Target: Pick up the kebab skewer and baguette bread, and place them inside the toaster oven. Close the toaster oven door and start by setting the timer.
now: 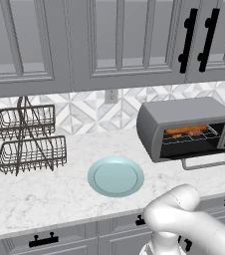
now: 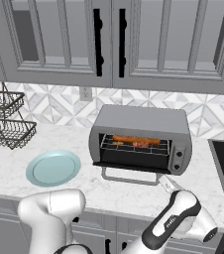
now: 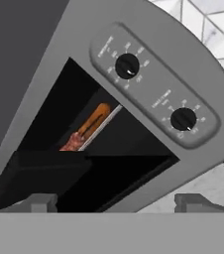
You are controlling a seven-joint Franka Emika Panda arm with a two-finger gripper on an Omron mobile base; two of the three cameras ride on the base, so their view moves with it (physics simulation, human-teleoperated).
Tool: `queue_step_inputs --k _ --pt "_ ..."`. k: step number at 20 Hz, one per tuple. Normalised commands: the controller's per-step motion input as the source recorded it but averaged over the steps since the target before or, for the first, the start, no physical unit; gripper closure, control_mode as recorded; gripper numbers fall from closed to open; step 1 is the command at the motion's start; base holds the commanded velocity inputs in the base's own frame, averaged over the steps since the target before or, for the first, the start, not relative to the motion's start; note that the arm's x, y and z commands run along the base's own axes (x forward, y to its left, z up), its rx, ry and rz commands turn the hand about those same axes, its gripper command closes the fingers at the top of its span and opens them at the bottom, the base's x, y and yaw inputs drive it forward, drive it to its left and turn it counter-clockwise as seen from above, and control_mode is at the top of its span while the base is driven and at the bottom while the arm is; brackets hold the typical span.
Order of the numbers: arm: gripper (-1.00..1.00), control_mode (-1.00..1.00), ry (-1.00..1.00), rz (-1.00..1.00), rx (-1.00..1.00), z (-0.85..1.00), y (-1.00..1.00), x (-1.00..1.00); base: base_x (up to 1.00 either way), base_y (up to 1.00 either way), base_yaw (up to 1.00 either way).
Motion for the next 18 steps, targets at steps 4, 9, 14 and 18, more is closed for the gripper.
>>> queue_step_inputs --k 4,9,14,18 --pt "-1.0 -1.0 0.0 0.0 0.23 0.21 0.28 0.1 0.0 0.0 0.0" --pt "-1.0 -1.0 0.0 0.0 0.18 0.36 0.35 0.2 0.0 0.0 0.0" --pt "-1.0 -1.0 0.0 -0.01 0.14 0.33 0.34 0.16 0.0 0.0 0.0" --pt "-1.0 -1.0 0.0 -0.03 0.11 0.28 0.3 0.1 0.0 0.0 0.0"
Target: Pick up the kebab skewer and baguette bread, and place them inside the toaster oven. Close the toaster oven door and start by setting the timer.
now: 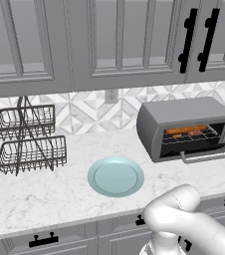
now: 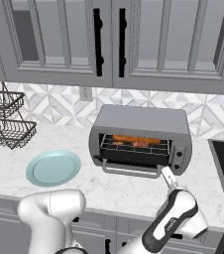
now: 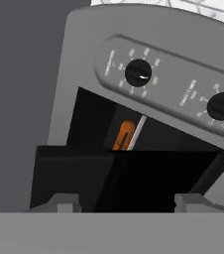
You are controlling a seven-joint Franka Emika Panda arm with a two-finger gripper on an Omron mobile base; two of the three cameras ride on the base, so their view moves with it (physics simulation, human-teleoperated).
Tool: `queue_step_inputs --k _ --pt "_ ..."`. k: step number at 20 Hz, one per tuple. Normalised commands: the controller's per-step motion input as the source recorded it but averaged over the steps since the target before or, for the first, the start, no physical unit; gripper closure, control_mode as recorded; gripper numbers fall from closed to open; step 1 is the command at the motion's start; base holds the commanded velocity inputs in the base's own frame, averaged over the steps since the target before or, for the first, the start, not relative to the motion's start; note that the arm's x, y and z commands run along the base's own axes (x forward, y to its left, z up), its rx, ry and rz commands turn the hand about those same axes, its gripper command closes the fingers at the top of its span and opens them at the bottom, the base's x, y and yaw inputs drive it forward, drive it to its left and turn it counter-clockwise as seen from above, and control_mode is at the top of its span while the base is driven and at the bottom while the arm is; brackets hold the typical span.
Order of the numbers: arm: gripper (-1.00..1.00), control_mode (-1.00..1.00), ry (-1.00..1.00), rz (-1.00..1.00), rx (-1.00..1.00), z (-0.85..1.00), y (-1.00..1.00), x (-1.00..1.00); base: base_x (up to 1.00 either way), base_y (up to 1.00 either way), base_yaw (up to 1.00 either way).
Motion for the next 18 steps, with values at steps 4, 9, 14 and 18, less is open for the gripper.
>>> queue_step_inputs --k 4,9,14,18 --pt "-1.0 -1.0 0.0 -0.04 0.1 0.28 0.31 0.07 0.0 0.0 0.0" --pt "-1.0 -1.0 0.0 -0.1 0.08 0.32 0.38 0.05 0.0 0.0 0.0" --pt "-1.0 -1.0 0.0 -0.21 0.06 0.4 0.28 0.12 0.0 0.0 0.0" --pt "-1.0 -1.0 0.0 -0.2 0.05 0.33 0.2 0.16 0.0 0.0 0.0"
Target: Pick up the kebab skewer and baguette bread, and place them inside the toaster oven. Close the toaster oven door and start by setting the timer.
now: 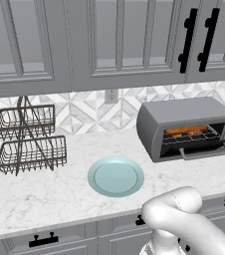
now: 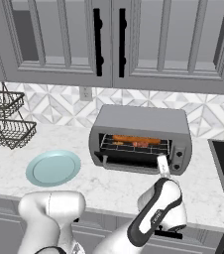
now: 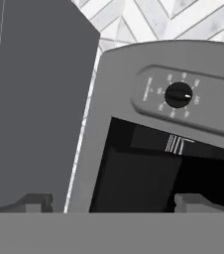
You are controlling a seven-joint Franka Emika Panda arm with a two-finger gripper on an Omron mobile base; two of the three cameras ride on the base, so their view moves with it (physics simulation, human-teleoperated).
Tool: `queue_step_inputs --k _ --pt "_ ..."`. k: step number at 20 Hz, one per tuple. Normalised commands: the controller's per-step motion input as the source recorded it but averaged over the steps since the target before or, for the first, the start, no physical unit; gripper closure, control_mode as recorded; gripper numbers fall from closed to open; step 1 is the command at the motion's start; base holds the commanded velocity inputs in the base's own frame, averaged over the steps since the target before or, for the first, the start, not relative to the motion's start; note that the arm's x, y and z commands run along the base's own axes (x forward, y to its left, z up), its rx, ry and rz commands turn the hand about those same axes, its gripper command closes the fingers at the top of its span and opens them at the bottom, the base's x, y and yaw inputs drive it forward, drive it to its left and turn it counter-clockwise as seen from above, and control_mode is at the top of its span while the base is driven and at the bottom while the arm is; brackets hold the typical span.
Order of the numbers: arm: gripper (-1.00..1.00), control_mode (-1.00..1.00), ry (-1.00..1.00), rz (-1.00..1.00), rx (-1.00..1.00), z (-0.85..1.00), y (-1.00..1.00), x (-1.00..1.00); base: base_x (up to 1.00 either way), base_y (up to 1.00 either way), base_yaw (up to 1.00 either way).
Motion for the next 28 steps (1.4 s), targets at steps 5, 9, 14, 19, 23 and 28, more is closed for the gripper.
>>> queue_step_inputs --k 5,9,14,19,23,28 --pt "-1.0 -1.0 0.0 -0.19 0.07 0.34 0.15 0.19 0.0 0.0 0.0" --pt "-1.0 -1.0 0.0 -0.16 0.12 0.34 0.09 0.21 0.0 0.0 0.0" --pt "-1.0 -1.0 0.13 0.03 0.17 0.07 0.38 0.09 0.0 0.0 0.0" --pt "-1.0 -1.0 0.15 0.2 0.24 0.0 0.36 0.34 0.0 0.0 0.0" --pt "-1.0 -1.0 -0.01 0.31 0.25 0.03 0.1 0.72 0.0 0.0 0.0" --pt "-1.0 -1.0 0.0 0.18 0.2 0.01 0.05 0.33 0.0 0.0 0.0"
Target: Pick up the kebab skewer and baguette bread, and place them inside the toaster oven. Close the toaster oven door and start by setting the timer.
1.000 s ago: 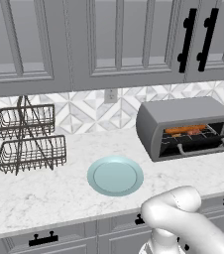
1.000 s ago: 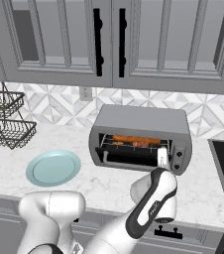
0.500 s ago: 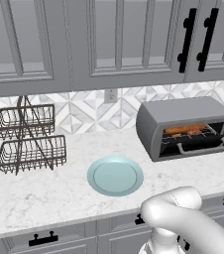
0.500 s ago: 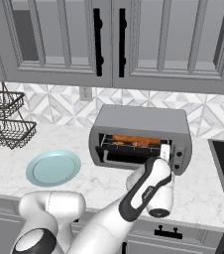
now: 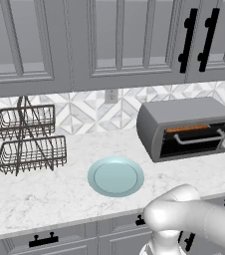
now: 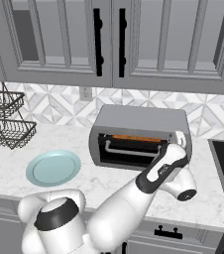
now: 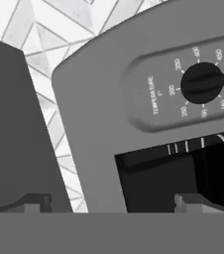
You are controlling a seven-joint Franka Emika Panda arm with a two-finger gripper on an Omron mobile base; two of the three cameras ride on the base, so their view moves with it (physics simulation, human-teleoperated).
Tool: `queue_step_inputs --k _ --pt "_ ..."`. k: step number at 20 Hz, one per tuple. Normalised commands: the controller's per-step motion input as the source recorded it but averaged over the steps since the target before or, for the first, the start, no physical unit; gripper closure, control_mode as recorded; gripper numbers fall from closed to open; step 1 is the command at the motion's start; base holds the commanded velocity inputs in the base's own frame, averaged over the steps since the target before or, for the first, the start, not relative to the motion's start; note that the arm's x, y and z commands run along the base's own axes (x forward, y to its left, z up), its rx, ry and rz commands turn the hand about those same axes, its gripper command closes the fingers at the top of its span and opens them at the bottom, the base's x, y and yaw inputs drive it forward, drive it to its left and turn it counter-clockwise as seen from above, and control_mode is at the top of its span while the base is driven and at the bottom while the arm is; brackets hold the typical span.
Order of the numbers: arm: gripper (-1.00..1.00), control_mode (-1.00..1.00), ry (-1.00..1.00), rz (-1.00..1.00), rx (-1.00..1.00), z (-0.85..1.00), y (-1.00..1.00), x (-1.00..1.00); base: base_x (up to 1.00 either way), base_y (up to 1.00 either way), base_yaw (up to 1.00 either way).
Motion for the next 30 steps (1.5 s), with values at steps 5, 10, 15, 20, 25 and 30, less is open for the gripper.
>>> queue_step_inputs --k 5,10,15,20,25,30 --pt "-1.0 -1.0 0.0 0.05 0.1 0.0 0.11 0.11 0.0 0.0 0.0" --pt "-1.0 -1.0 -0.01 0.0 0.02 0.0 0.12 0.08 0.0 0.0 0.0" --pt "-1.0 -1.0 -0.06 -0.03 0.0 0.0 0.15 0.22 0.0 0.0 0.0" --pt "-1.0 -1.0 -0.14 -0.09 0.0 0.0 0.23 0.3 0.0 0.0 0.0" --pt "-1.0 -1.0 -0.11 -0.2 0.0 0.02 0.18 0.07 0.0 0.0 0.0" --pt "-1.0 -1.0 -0.02 -0.2 0.0 0.16 0.01 -0.17 0.0 0.0 0.0"
